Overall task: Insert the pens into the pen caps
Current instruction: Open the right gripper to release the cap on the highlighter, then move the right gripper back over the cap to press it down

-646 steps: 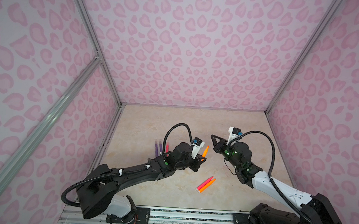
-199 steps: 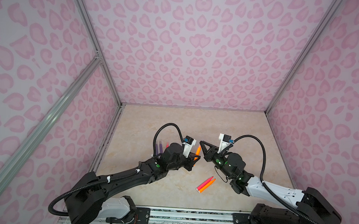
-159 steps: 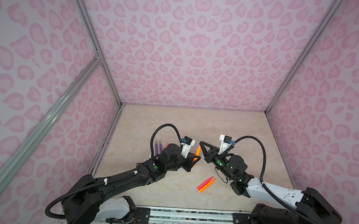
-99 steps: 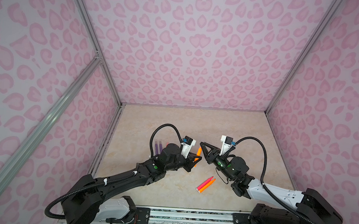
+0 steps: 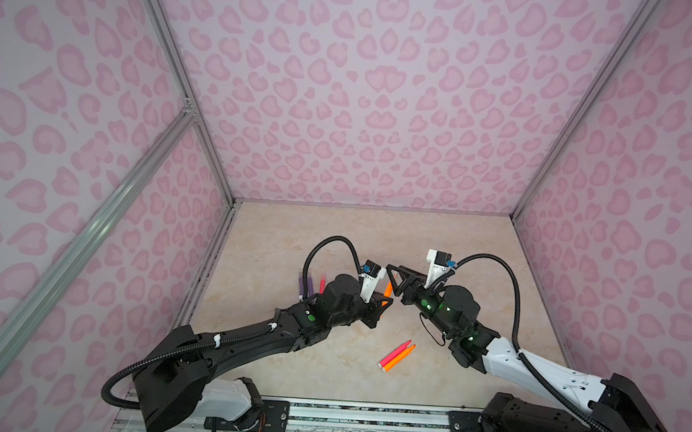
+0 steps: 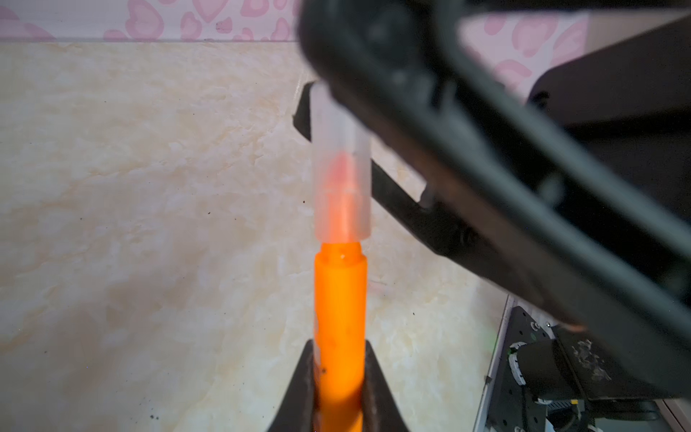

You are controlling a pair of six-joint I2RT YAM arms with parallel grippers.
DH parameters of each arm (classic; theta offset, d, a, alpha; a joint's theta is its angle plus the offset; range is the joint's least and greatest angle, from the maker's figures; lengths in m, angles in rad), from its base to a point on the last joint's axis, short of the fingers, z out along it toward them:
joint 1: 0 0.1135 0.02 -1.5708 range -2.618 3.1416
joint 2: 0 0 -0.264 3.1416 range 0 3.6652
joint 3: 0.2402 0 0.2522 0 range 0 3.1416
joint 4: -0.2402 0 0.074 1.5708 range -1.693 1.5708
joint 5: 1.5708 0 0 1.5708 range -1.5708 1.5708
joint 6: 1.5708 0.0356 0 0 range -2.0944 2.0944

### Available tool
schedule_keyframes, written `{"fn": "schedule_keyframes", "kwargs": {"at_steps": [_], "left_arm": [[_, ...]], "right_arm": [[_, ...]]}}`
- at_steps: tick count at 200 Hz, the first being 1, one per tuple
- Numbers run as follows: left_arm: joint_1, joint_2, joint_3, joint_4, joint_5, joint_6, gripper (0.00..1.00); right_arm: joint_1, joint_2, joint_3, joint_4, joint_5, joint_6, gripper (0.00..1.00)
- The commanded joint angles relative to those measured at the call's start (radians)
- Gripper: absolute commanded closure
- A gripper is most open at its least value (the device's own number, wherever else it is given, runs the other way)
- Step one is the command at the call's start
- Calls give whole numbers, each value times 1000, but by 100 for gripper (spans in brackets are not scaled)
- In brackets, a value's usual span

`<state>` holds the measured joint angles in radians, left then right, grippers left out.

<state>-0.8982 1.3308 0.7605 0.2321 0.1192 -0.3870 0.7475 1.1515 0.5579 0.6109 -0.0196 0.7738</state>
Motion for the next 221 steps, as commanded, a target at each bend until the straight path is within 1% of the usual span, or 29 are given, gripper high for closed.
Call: {"fn": "schedule_keyframes", "kwargs": {"at_steps": [1, 57, 85, 123, 152, 168, 191, 221], "left_arm": [[-2, 6, 16, -12, -51, 17, 97], [-21, 49, 59, -81, -128, 31, 97], [-39, 60, 81, -116, -182, 45, 97], [-65, 71, 99, -138, -224, 67, 97], [-93, 82, 117, -159, -273, 86, 97], [-96, 89, 123, -162, -276, 88, 97], [-97, 97, 129, -167, -277, 88, 97], [-97, 94, 128, -168, -283, 88, 97]], "right_arm": [[-10, -16, -6, -32, -3, -16, 39], [-39, -71, 3, -123, 18, -12, 40], [-53, -51, 27, -149, -9, -11, 42], [-69, 11, 66, -161, -62, -1, 44], [-85, 57, 91, -160, -108, 11, 54], [-85, 76, 102, -156, -123, 12, 59], [-86, 93, 112, -160, -132, 13, 64], [-86, 98, 117, -164, -139, 12, 73]]}}
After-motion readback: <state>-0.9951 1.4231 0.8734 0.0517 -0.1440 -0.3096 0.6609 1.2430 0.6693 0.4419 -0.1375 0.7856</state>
